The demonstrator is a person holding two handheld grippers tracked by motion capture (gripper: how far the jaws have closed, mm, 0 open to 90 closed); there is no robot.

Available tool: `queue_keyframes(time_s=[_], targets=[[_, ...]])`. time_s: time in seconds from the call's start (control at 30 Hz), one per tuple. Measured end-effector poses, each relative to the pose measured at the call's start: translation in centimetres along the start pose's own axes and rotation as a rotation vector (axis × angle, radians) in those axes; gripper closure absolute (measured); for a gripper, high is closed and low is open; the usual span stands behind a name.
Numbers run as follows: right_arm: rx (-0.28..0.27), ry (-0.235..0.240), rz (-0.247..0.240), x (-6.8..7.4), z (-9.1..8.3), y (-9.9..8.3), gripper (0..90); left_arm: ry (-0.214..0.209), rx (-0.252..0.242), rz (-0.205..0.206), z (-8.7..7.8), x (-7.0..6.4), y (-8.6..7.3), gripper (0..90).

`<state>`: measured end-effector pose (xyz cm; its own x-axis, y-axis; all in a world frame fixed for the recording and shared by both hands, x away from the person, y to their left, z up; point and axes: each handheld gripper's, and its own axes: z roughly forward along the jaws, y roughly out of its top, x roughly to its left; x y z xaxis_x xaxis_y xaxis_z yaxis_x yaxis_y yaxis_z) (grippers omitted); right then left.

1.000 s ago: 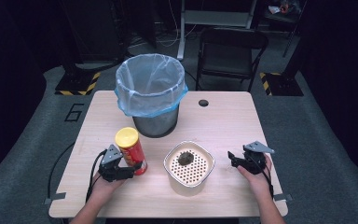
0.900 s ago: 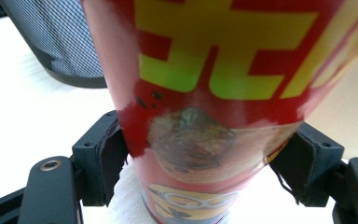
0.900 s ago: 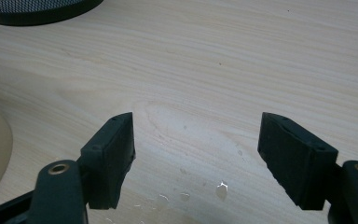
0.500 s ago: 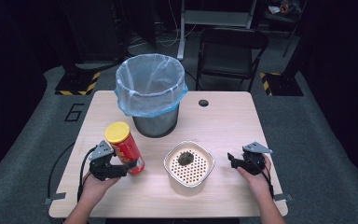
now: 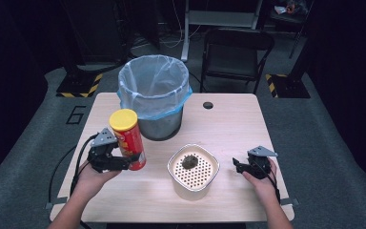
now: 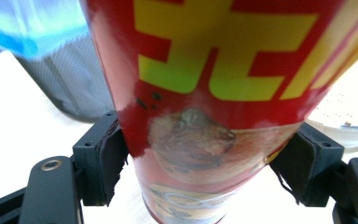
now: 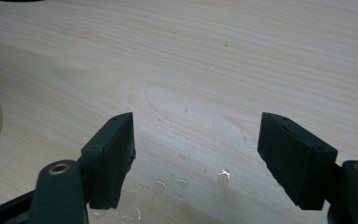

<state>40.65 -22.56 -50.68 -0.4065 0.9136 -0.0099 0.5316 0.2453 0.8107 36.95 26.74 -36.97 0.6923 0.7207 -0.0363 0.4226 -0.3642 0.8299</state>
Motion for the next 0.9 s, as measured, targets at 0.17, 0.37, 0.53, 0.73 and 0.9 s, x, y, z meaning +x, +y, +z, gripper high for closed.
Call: queue_keyframes(time_s=[0.17, 0.37, 0.53, 0.73, 0.9], targets=[[0.001, 0.003, 0.008, -0.1, 0.0, -0.1, 26.8, -0.014, -0.007, -0.008, -0.8, -0.1, 2.0, 24.4], [0.005, 0.01, 0.004, -0.1, 0.1, -0.1, 26.8, -0.028, -0.01, -0.013, -2.0, -0.2, 4.8, 24.4], [0.013, 0.016, 0.003, 0.0, 0.2, -0.2, 26.8, -0.014, 0.002, 0.011, -3.2, -0.4, 7.9, 24.4], [0.012, 0.017, 0.007, 0.1, 0.3, -0.1, 26.8, 0.003, 0.001, 0.027, -4.3, -0.3, 10.8, 24.4], [0.013, 0.023, 0.003, 0.0, 0.3, -0.2, 26.8, 0.011, -0.016, 0.04, -5.1, -0.1, 13.6, 24.4]])
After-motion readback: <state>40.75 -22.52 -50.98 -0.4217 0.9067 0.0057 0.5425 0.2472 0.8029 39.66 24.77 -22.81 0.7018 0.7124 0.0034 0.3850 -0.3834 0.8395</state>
